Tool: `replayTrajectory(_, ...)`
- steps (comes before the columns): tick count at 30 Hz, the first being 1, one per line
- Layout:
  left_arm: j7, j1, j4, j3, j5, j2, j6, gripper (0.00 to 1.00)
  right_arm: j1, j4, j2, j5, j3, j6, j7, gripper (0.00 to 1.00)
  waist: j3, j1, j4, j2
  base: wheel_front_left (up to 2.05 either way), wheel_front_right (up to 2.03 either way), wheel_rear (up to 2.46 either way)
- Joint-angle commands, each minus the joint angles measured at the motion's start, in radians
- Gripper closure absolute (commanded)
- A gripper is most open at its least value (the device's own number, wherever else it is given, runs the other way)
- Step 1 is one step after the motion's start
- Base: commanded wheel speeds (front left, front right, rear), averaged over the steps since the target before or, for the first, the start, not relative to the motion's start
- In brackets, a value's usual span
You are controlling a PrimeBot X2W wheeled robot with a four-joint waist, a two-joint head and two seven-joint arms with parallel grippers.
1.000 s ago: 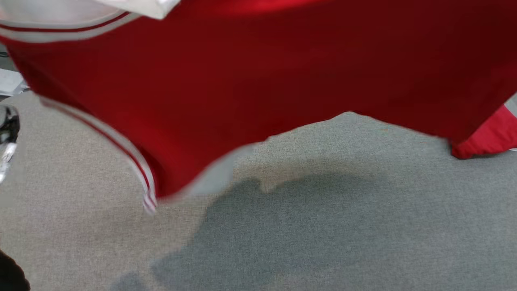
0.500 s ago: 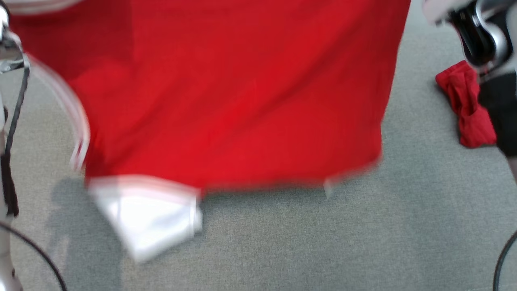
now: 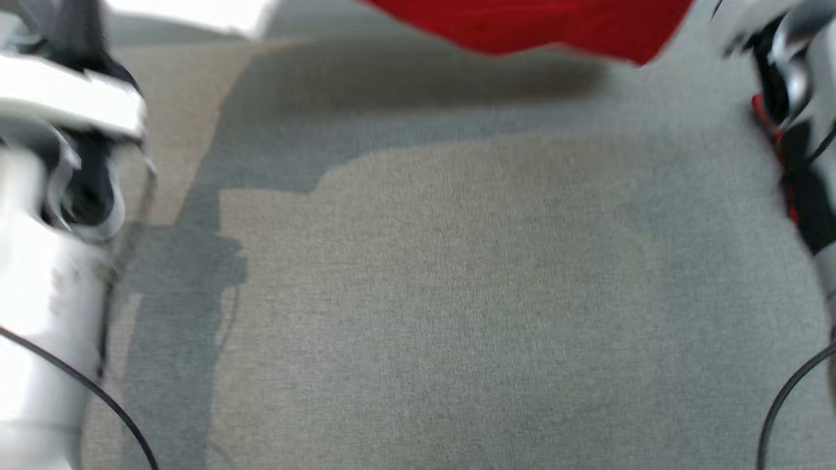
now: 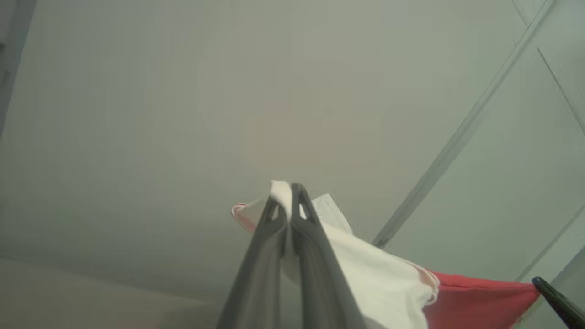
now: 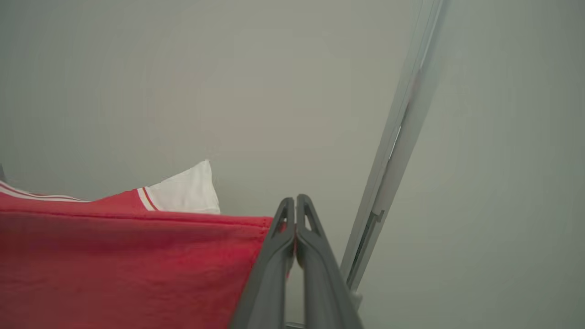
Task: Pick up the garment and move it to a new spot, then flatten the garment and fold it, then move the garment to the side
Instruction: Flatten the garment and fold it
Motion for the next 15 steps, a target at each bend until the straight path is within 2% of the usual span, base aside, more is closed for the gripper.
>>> replayTrajectory(1,-0.029,0.046,-0.035,0.001,-0.028,0.039,-0.007,1.00,0.067,-0.049,0.026,-0.013,-0.011,-0.002,-0.005,1.00,0.102,0.0000,-0.026,0.0000,0.00,0.00,0.00)
replayTrajectory(5,-0.092,0.206,-0.074,-0.075,-0.093,0.037,-0.007,1.00,0.284,-0.180,0.060,-0.013,-0.075,-0.002,-0.005,1.00,0.144,0.0000,-0.046,0.0000,0.00,0.00,0.00)
replayTrajectory(9,-0.117,0.338,-0.152,-0.132,-0.119,0.057,-0.007,1.00,0.529,-0.389,0.079,-0.017,-0.151,-0.002,-0.005,1.00,0.131,0.0000,-0.049,0.0000,0.00,0.00,0.00)
replayTrajectory(13,-0.121,0.471,-0.237,-0.088,-0.106,0.089,-0.007,1.00,0.759,-0.550,0.092,-0.021,-0.209,-0.002,-0.005,1.00,0.090,0.0000,-0.048,0.0000,0.00,0.00,0.00)
replayTrajectory(15,-0.121,0.544,-0.281,-0.048,-0.097,0.093,-0.007,1.00,0.850,-0.583,0.099,-0.004,-0.208,-0.002,-0.005,1.00,0.068,0.0000,-0.050,0.0000,0.00,0.00,0.00)
